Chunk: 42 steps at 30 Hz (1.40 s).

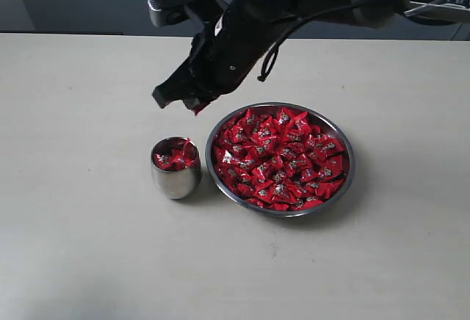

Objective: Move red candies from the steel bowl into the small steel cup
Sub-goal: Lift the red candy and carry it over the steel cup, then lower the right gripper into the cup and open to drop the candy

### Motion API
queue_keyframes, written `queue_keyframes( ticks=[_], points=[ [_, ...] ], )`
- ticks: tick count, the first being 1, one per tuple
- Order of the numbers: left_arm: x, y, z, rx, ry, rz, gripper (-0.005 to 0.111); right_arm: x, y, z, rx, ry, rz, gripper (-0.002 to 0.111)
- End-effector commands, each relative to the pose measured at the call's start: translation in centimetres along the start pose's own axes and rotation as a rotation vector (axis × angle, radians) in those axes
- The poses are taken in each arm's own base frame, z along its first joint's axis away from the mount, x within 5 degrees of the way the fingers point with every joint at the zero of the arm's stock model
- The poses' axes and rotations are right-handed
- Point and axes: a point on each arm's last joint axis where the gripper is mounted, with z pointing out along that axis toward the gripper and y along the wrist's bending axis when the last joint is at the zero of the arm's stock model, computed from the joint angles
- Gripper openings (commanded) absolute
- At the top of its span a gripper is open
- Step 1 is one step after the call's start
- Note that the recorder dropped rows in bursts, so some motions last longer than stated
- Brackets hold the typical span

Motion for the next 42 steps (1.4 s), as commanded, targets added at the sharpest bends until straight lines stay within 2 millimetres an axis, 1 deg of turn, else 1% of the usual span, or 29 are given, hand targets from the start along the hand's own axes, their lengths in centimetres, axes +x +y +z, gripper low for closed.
queue_keyframes(
  ticks=[1, 4, 5, 8, 10, 12, 14, 19, 23, 37, 39, 42],
  points=[
    [0.1, 0.0, 0.0, 0.005, -0.008, 0.002, 0.000, -1.5, 1.9, 0.1, -0.046, -0.008, -0.040, -0.001],
    [0.1, 0.0, 0.0, 0.005, -0.008, 0.002, 0.000, -2.1, 2.8, 1.3, -0.092, 0.019, -0.042, -0.001],
    [0.1, 0.0, 0.0, 0.005, -0.008, 0.002, 0.000, -2.0, 3.2, 2.2, -0.111, 0.067, -0.049, -0.001],
    [0.1, 0.0, 0.0, 0.005, -0.008, 0.002, 0.000, -1.2, 4.2, 4.1, -0.123, 0.134, -0.085, -0.001],
    [0.1, 0.0, 0.0, 0.005, -0.008, 0.002, 0.000, -1.2, 4.7, 4.6, -0.122, 0.125, -0.096, -0.001],
    [0.1, 0.0, 0.0, 0.005, -0.008, 0.002, 0.000, -0.9, 4.6, 5.0, -0.119, 0.146, -0.100, -0.001],
    [0.1, 0.0, 0.0, 0.005, -0.008, 0.002, 0.000, -0.6, 4.3, 5.3, -0.092, 0.172, -0.130, -0.001],
    [0.1, 0.0, 0.0, 0.005, -0.008, 0.002, 0.000, -0.4, 4.2, 5.7, -0.086, 0.181, -0.135, -0.001],
    [0.1, 0.0, 0.0, 0.005, -0.008, 0.002, 0.000, -0.4, 3.9, 5.7, -0.058, 0.189, -0.164, -0.001],
    [0.1, 0.0, 0.0, 0.005, -0.008, 0.002, 0.000, -0.3, 4.0, 5.7, -0.062, 0.192, -0.161, -0.001],
    [0.1, 0.0, 0.0, 0.005, -0.008, 0.002, 0.000, -0.3, 4.0, 5.7, -0.065, 0.192, -0.157, 0.006],
    [0.1, 0.0, 0.0, 0.005, -0.008, 0.002, 0.000, -0.3, 4.0, 5.7, -0.069, 0.193, -0.154, 0.026]
  ],
)
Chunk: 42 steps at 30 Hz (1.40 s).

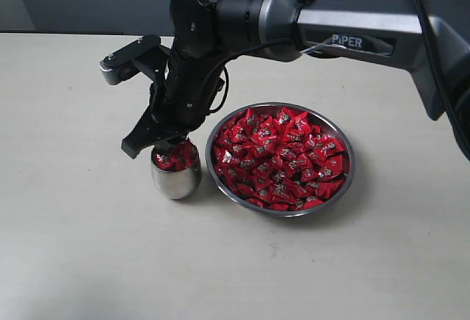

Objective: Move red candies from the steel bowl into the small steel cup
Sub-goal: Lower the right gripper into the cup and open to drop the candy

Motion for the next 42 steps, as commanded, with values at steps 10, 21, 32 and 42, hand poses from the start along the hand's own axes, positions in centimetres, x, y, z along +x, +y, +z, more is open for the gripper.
queue_keyframes(
  ticks=[10, 21, 32, 42],
  points=[
    [0.1, 0.0, 0.0, 0.005, -0.008, 0.002, 0.000, -0.2, 0.0, -0.2, -0.005, -0.009, 0.001, 0.032],
    [0.1, 0.0, 0.0, 0.005, -0.008, 0.002, 0.000, -0.2, -0.1, -0.2, 0.003, -0.011, -0.005, 0.032],
    [0.1, 0.0, 0.0, 0.005, -0.008, 0.002, 0.000, -1.1, -0.1, -1.3, 0.008, -0.039, -0.015, 0.053],
    [0.1, 0.0, 0.0, 0.005, -0.008, 0.002, 0.000, -1.1, 0.0, -2.7, 0.016, -0.045, 0.026, 0.053]
  ],
)
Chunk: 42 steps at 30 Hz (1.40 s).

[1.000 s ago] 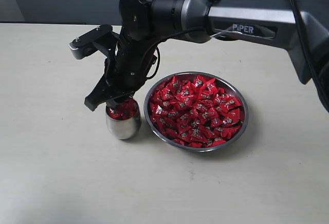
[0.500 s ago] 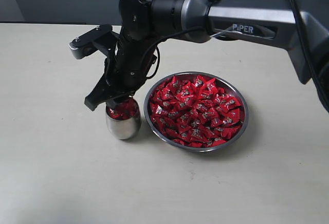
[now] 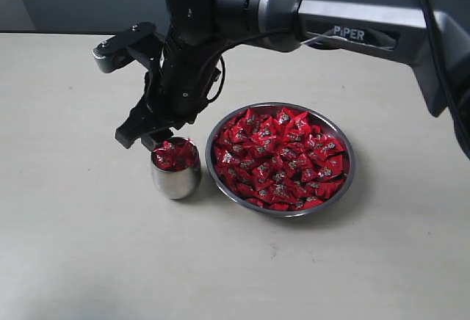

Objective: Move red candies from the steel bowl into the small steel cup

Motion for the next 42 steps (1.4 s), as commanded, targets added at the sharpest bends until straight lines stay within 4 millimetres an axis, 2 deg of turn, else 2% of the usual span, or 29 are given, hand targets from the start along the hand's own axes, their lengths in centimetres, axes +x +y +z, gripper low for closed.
queue_keyframes(
  ticks=[1, 4, 9, 12, 16, 20, 25, 30, 37, 42],
  points=[
    [0.1, 0.0, 0.0, 0.005, -0.008, 0.002, 0.000, -0.3, -0.3, -2.0, 0.019, -0.029, 0.030, 0.053],
    [0.1, 0.0, 0.0, 0.005, -0.008, 0.002, 0.000, -0.5, -0.6, -2.8, 0.045, -0.050, 0.028, 0.049],
    [0.1, 0.0, 0.0, 0.005, -0.008, 0.002, 0.000, -1.3, -1.0, -5.1, 0.079, -0.167, 0.048, 0.026],
    [0.1, 0.0, 0.0, 0.005, -0.008, 0.002, 0.000, -1.6, -1.2, -6.3, 0.092, -0.210, 0.050, 0.017],
    [0.1, 0.0, 0.0, 0.005, -0.008, 0.002, 0.000, -1.6, -2.0, -7.9, 0.126, -0.271, 0.087, 0.016],
    [0.1, 0.0, 0.0, 0.005, -0.008, 0.002, 0.000, -0.7, -2.9, -9.2, 0.152, -0.343, 0.123, 0.016],
    [0.1, 0.0, 0.0, 0.005, -0.008, 0.002, 0.000, 1.4, -3.9, -10.8, 0.197, -0.444, 0.153, 0.013],
    [0.1, 0.0, 0.0, 0.005, -0.008, 0.002, 0.000, 4.4, -5.2, -12.0, 0.241, -0.481, 0.197, -0.001],
    [0.1, 0.0, 0.0, 0.005, -0.008, 0.002, 0.000, 9.4, -7.1, -13.9, 0.306, -0.512, 0.293, -0.001],
    [0.1, 0.0, 0.0, 0.005, -0.008, 0.002, 0.000, 12.5, -7.3, -15.5, 0.352, -0.579, 0.338, -0.001]
  ],
)
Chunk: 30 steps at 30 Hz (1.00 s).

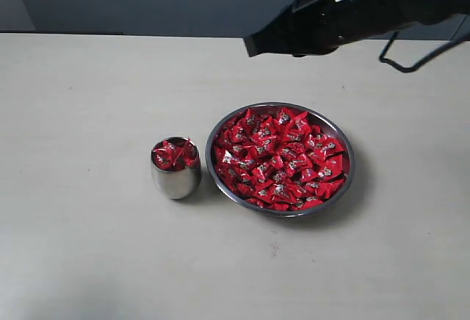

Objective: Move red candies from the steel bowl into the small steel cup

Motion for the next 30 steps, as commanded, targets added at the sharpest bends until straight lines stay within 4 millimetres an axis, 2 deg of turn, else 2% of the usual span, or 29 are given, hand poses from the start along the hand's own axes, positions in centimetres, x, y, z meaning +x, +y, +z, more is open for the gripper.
queue_keyframes(
  ticks=[1, 9, 18, 24, 30],
  points=[
    [0.1, 0.0, 0.0, 0.005, -0.008, 0.002, 0.000, 1.1, -1.4, -2.5, 0.045, -0.086, 0.046, -0.001],
    [0.1, 0.0, 0.0, 0.005, -0.008, 0.002, 0.000, 2.3, -2.3, -5.6, 0.076, -0.112, 0.086, -0.001],
    [0.1, 0.0, 0.0, 0.005, -0.008, 0.002, 0.000, 3.1, -2.1, -8.0, 0.080, -0.035, 0.053, -0.001],
    [0.1, 0.0, 0.0, 0.005, -0.008, 0.002, 0.000, 2.9, -2.1, -8.5, 0.085, -0.057, 0.045, -0.001],
    [0.1, 0.0, 0.0, 0.005, -0.008, 0.002, 0.000, 2.6, -2.6, -8.5, 0.145, -0.086, -0.077, -0.001]
  ],
)
